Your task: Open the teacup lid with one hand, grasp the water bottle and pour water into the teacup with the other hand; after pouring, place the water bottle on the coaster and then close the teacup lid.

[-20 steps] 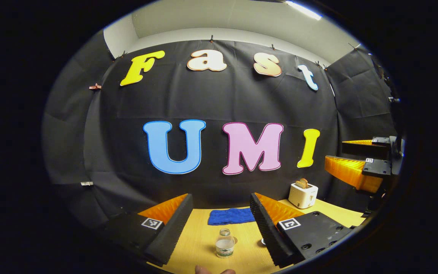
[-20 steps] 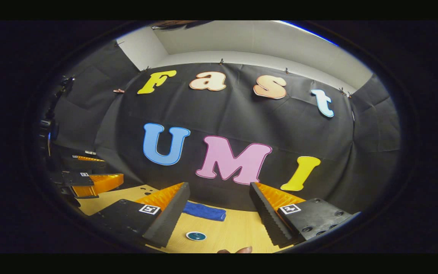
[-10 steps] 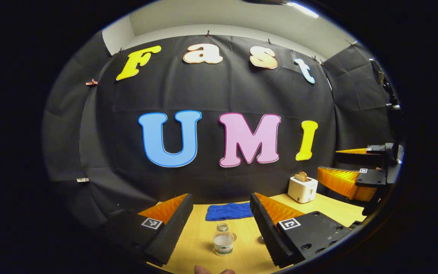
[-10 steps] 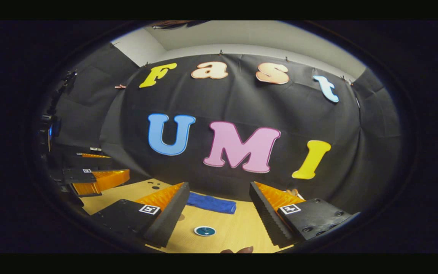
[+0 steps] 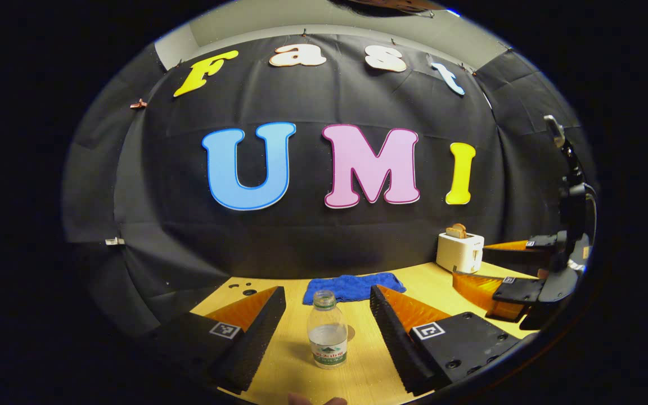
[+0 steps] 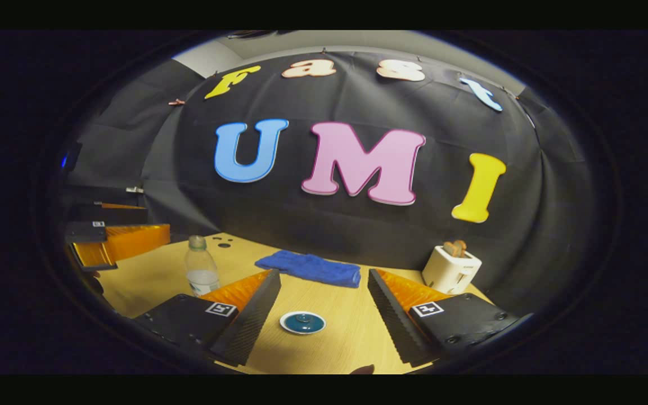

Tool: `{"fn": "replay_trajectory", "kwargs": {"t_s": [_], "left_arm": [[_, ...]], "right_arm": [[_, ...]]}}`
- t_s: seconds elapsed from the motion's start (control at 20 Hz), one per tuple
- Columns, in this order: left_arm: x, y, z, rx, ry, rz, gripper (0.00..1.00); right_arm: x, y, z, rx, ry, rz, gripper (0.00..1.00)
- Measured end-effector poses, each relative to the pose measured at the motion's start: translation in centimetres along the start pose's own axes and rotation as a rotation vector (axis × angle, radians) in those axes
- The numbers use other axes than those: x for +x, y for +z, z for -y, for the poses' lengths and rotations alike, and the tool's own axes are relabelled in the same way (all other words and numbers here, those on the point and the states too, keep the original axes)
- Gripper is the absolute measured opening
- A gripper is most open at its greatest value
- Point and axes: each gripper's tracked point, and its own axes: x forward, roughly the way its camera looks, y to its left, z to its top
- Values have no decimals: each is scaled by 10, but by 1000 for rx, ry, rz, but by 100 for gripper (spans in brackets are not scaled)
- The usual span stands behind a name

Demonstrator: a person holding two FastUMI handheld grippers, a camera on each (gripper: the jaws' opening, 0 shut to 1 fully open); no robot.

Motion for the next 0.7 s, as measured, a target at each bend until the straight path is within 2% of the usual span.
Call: {"fn": "replay_trajectory", "kwargs": {"t_s": [0.15,0.2,0.3,0.35,0.4,0.5,0.7], "left_arm": [[11,-38,2,-16,8,-22,95],[14,-51,2,-18,13,-35,98],[13,-72,-1,-33,33,-61,95],[13,-78,-1,-45,41,-68,95],[14,-84,-2,-53,48,-73,98],[18,-96,-1,-44,62,-81,95],[26,-103,6,-10,49,-79,95]], "right_arm": [[26,-53,-3,-12,18,-44,96],[34,-67,-4,-18,23,-56,95],[50,-91,-5,-27,33,-85,94],[56,-102,-5,-36,30,-102,90],[61,-110,-4,-40,30,-108,81],[69,-122,-11,-36,53,-125,69],[76,-144,-26,-50,107,-167,69]]}}
